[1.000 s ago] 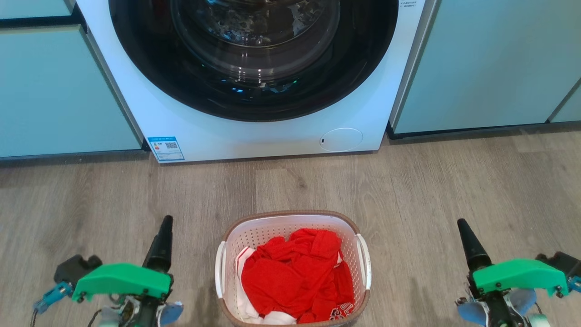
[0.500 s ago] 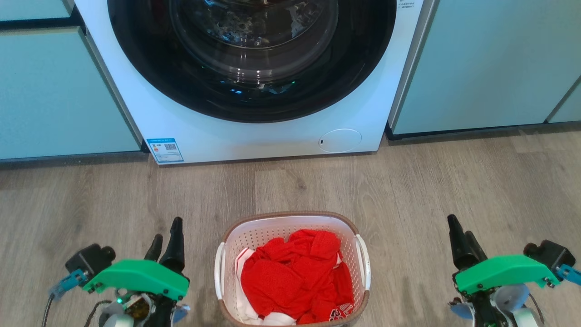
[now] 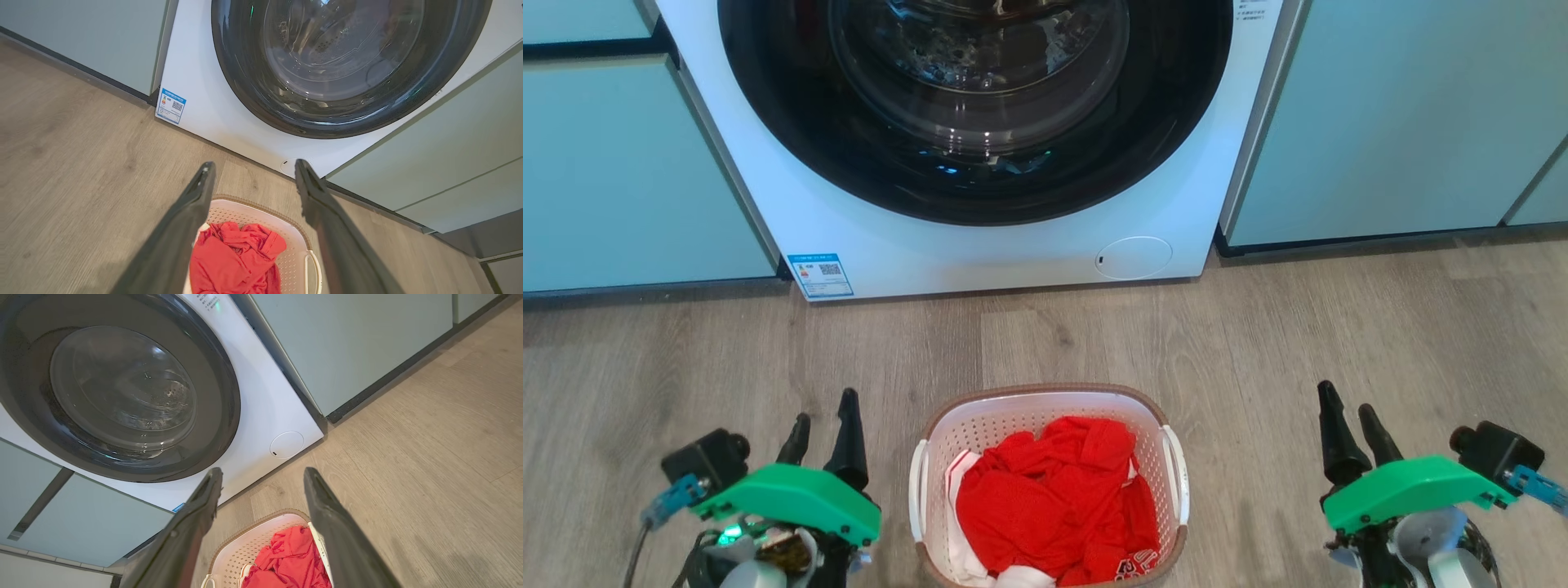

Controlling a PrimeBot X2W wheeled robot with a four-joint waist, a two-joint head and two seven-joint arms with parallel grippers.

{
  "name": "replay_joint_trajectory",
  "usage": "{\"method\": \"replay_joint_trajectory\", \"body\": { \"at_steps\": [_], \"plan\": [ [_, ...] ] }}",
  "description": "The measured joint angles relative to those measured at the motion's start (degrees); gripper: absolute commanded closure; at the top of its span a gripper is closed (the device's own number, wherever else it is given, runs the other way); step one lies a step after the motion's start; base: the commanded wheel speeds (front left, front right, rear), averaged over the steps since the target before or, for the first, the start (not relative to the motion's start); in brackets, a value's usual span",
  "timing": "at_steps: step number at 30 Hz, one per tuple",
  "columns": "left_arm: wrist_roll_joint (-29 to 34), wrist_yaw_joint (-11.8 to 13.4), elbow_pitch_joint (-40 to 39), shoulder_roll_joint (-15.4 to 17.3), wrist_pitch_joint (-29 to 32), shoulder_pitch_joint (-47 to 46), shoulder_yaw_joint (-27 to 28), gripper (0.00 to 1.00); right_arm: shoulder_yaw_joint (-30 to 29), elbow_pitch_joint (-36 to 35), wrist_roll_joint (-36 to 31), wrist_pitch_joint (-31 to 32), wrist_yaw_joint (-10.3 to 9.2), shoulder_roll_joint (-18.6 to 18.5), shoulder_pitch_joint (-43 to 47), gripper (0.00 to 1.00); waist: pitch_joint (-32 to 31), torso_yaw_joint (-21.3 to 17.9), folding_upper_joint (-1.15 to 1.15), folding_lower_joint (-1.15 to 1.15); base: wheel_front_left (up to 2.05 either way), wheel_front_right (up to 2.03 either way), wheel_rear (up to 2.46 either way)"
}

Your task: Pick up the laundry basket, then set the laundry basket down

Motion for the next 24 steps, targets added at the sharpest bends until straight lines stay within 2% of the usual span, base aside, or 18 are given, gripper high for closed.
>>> {"method": "replay_joint_trajectory", "body": {
  "at_steps": [12,24],
  "plan": [
    [7.9,2.2,-1.6,0.5,-2.0,0.2,-2.5,0.0,0.4,-0.8,-8.6,-1.9,0.0,-0.1,0.1,0.0,-0.2,-0.1,0.0,0.0,0.0,0.0,0.0],
    [14.2,2.3,-2.1,0.5,-3.9,2.1,-2.8,0.0,1.7,-1.3,-16.2,-3.7,0.0,-0.3,0.2,0.0,-0.2,-0.2,0.0,0.0,0.0,0.0,0.0]
  ]
}}
